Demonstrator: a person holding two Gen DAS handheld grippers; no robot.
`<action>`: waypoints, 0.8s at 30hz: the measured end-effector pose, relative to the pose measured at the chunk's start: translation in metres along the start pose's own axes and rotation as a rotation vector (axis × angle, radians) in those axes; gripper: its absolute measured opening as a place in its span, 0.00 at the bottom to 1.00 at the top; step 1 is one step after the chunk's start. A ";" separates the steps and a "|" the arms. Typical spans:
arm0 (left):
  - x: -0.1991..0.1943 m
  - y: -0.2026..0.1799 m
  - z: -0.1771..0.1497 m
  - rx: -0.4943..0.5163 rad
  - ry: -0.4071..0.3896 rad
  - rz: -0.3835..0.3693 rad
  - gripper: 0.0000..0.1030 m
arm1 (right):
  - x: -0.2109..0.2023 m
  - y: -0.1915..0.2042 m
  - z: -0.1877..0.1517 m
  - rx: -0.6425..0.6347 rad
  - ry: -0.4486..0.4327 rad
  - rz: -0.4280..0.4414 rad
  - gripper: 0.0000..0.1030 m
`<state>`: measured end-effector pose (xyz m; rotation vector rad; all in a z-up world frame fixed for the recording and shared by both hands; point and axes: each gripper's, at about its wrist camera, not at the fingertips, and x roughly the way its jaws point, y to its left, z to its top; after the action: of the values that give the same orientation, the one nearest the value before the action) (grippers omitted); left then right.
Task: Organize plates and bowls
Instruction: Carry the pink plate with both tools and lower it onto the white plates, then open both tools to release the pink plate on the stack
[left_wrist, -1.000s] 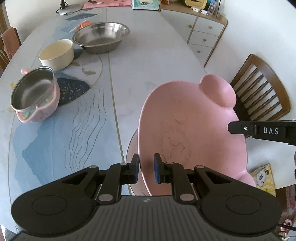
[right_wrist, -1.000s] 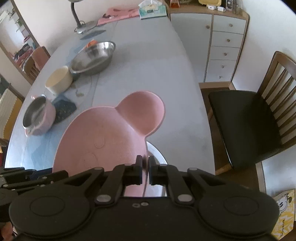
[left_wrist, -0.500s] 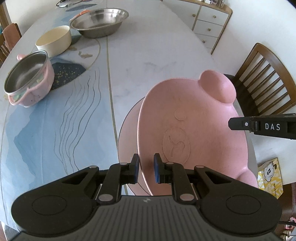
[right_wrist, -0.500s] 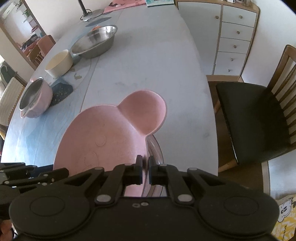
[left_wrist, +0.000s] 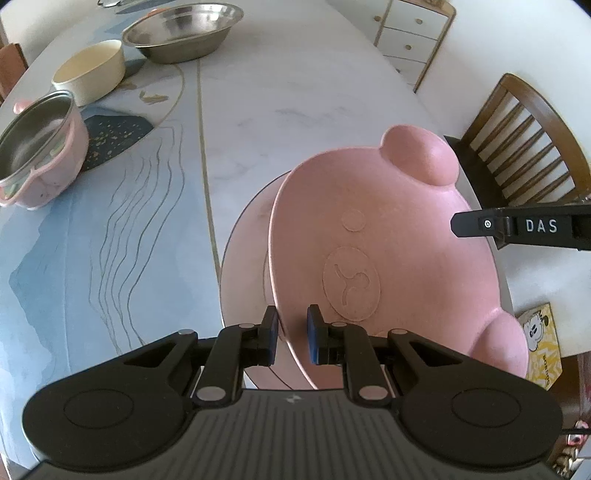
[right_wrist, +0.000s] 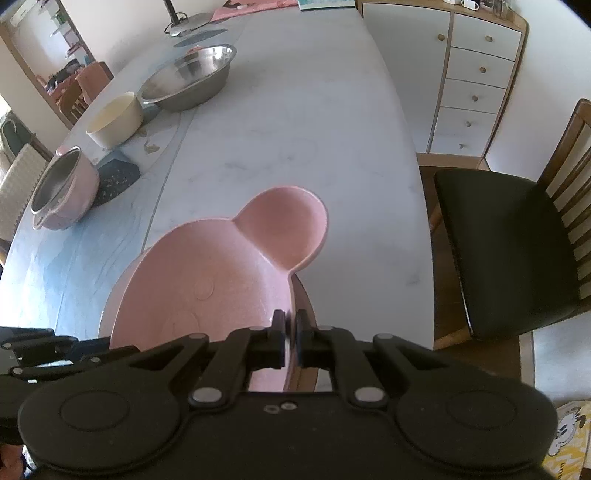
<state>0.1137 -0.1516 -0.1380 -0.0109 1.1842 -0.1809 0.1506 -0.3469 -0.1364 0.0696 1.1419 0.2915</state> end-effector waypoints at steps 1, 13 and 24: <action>0.000 -0.001 0.000 0.004 0.002 -0.006 0.15 | 0.001 0.000 0.000 -0.004 0.002 -0.004 0.06; 0.004 -0.001 -0.001 0.015 0.009 -0.035 0.15 | 0.004 -0.005 -0.002 0.018 0.017 0.002 0.14; -0.008 0.013 0.004 -0.007 -0.015 -0.086 0.15 | -0.016 0.000 0.000 0.029 -0.007 -0.014 0.26</action>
<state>0.1163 -0.1384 -0.1304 -0.0693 1.1703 -0.2521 0.1445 -0.3513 -0.1220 0.0881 1.1389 0.2621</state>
